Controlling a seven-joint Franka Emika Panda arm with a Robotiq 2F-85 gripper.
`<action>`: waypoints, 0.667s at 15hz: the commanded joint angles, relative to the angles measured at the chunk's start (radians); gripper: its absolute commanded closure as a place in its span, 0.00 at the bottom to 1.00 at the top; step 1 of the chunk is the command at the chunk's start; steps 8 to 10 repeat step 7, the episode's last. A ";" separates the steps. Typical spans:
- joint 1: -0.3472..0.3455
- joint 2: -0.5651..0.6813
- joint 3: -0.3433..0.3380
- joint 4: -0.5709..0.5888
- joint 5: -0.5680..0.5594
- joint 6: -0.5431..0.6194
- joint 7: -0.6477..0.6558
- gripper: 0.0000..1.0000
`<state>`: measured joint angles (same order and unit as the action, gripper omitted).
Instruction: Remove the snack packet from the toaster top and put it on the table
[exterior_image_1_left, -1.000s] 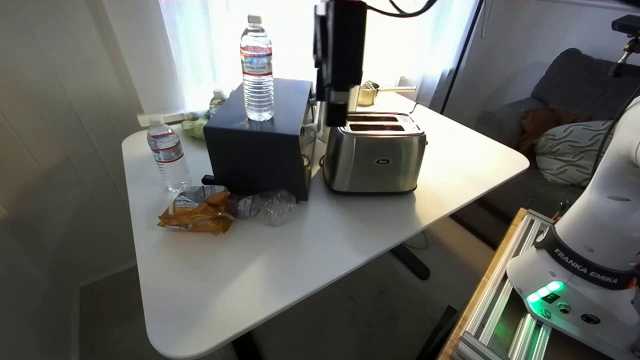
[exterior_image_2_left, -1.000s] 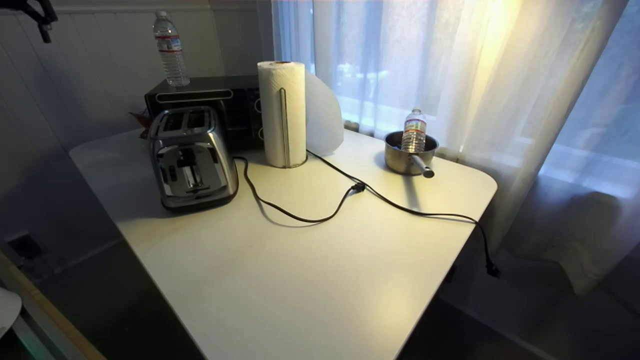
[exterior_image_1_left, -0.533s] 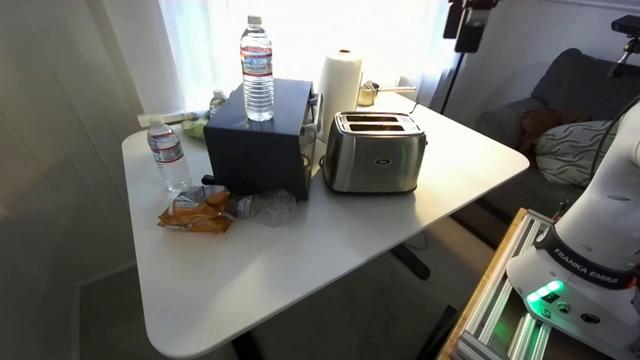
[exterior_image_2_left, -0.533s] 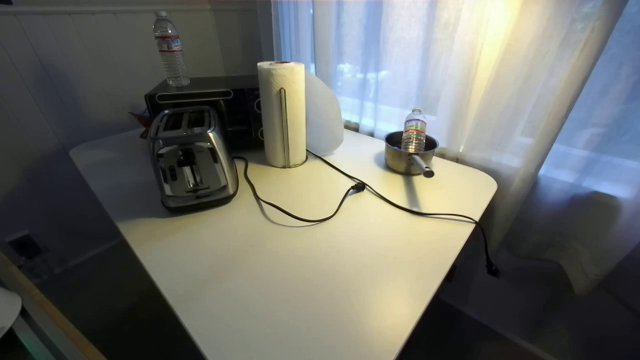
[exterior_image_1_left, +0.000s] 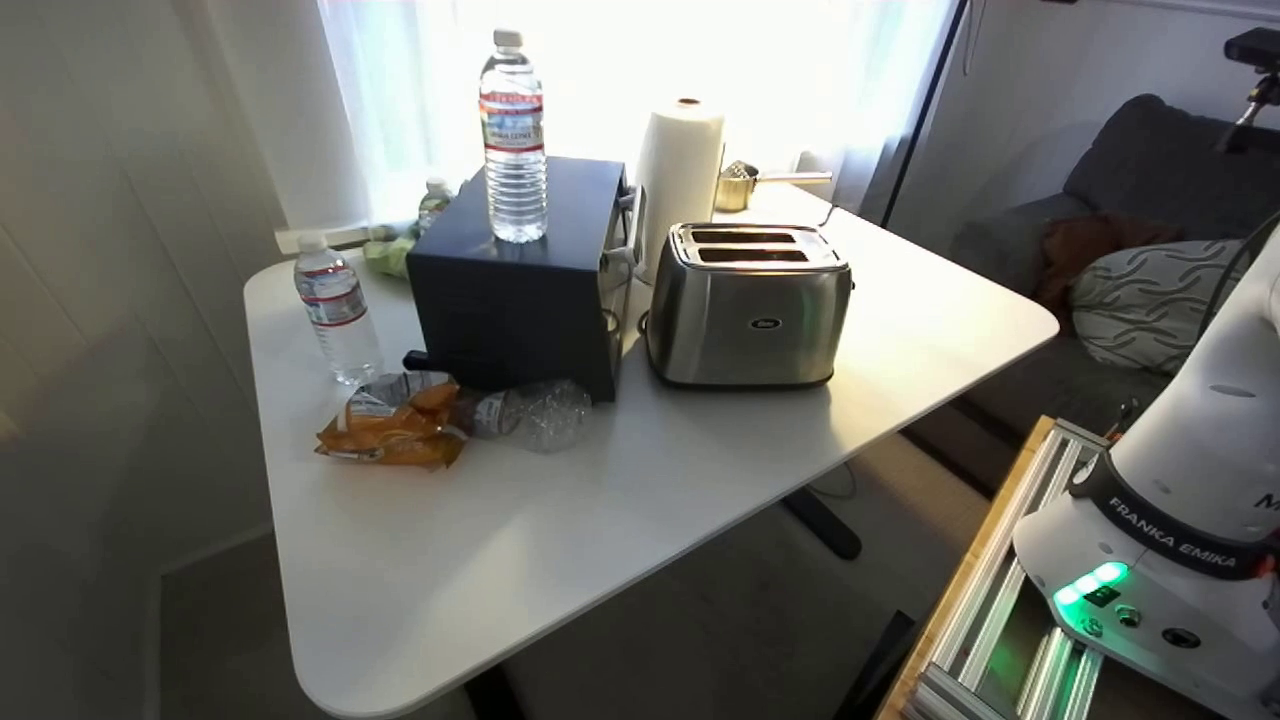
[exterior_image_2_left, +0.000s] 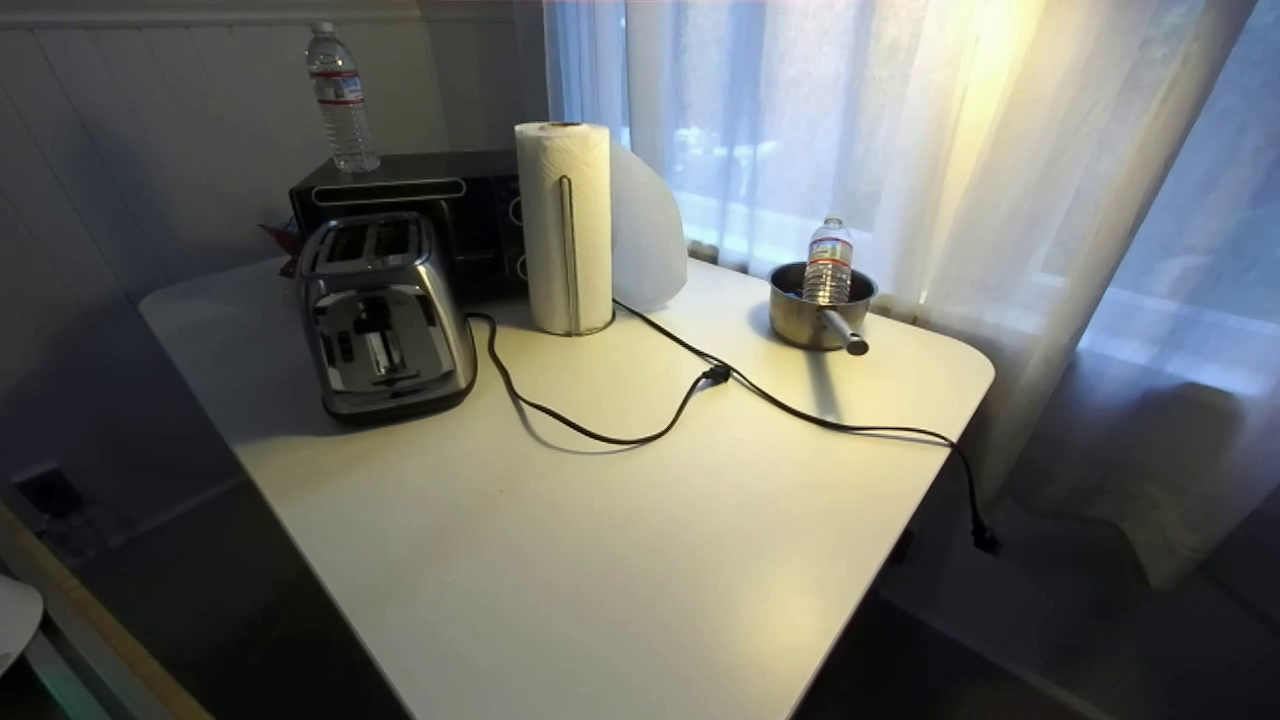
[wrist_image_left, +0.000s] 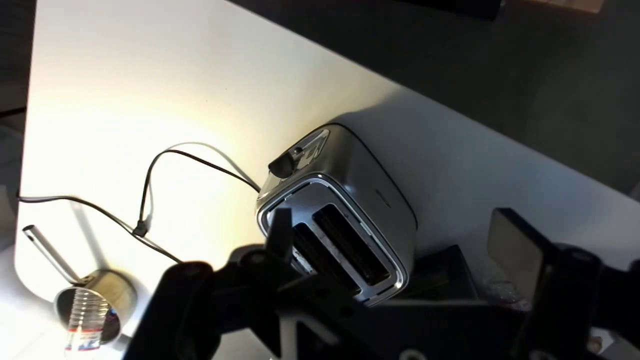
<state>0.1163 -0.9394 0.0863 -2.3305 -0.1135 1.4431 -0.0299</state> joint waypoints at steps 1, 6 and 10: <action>-0.005 -0.006 -0.001 0.002 -0.003 -0.002 -0.001 0.00; -0.004 -0.007 0.002 -0.002 -0.005 -0.002 0.000 0.00; -0.004 -0.007 0.002 -0.003 -0.005 -0.002 0.000 0.00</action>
